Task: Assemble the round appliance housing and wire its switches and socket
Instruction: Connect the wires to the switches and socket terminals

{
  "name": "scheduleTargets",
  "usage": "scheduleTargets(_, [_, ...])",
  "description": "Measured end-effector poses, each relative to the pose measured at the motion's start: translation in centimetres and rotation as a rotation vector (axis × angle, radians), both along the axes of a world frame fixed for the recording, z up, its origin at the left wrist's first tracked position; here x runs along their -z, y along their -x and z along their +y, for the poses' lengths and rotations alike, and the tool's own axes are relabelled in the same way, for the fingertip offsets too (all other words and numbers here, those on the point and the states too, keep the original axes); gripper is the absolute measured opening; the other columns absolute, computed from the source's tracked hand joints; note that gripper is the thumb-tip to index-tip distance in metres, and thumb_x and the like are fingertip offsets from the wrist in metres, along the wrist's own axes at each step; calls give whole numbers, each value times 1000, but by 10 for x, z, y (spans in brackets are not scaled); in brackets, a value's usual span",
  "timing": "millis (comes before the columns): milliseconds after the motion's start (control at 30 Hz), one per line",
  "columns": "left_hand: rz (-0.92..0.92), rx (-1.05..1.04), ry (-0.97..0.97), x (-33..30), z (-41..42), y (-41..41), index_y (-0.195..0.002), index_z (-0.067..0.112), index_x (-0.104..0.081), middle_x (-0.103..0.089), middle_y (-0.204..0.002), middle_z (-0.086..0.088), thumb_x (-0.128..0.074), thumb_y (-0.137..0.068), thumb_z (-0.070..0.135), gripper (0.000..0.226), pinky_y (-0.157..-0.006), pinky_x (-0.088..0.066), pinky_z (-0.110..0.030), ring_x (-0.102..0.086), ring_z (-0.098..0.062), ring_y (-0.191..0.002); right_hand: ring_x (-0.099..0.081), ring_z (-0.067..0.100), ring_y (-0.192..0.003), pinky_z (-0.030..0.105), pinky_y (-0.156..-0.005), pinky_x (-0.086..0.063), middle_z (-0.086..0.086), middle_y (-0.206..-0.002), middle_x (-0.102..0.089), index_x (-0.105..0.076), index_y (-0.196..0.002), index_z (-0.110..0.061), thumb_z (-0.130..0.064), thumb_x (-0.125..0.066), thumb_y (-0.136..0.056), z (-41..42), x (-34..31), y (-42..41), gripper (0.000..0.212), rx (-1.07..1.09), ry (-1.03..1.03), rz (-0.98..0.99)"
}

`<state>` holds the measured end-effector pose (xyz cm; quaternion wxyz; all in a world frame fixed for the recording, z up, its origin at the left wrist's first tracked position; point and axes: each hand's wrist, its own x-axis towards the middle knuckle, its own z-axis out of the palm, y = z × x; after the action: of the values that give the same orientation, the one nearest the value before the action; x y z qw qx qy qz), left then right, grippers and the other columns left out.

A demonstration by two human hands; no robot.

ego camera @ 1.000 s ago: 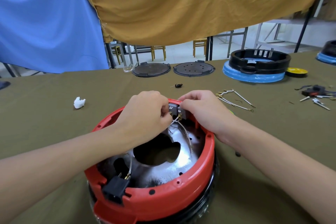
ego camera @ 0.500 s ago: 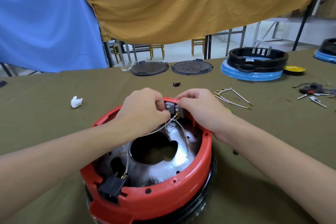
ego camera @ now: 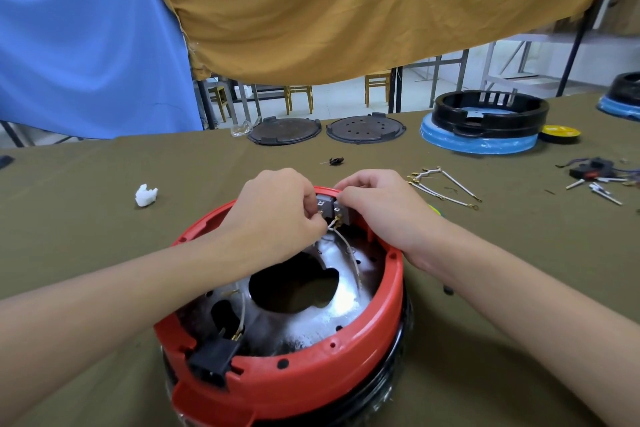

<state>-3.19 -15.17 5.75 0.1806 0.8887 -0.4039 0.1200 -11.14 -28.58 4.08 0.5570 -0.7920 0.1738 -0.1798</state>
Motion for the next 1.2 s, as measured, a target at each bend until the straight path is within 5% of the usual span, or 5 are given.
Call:
scheduleTargets(367, [26, -53, 53, 6, -4, -4, -58, 17, -66, -66, -57, 5, -68, -72, 25, 17, -39, -35, -10, -61, -9, -55, -59, 11, -63, 27, -63, -48, 0, -71, -68, -72, -92, -16, -12, -58, -85, 0, 1, 0, 17, 0, -11, 1])
scheduleTargets(667, [60, -42, 62, 7, -12, -7, -62, 19, -63, -63, -61, 7, -68, -73, 24, 14, -48, -35, -21, -59, -8, -61, -58, 10, -62, 27, -62, -46, -2, -67, -66, -72, -91, -15, -8, -58, -83, -1, 2, -2, 18, 30, -4, -17])
scheduleTargets(1200, [82, -72, 66, 8, -6, -5, -64, 24, -65, -63, -60, 12, -71, -74, 30, 13, -52, -41, -19, -60, -1, -62, -59, 11, -67, 25, -61, -45, -4, -73, -67, -71, -92, -19, -13, -59, -85, -1, 3, -2, 16, 32, -2, -8])
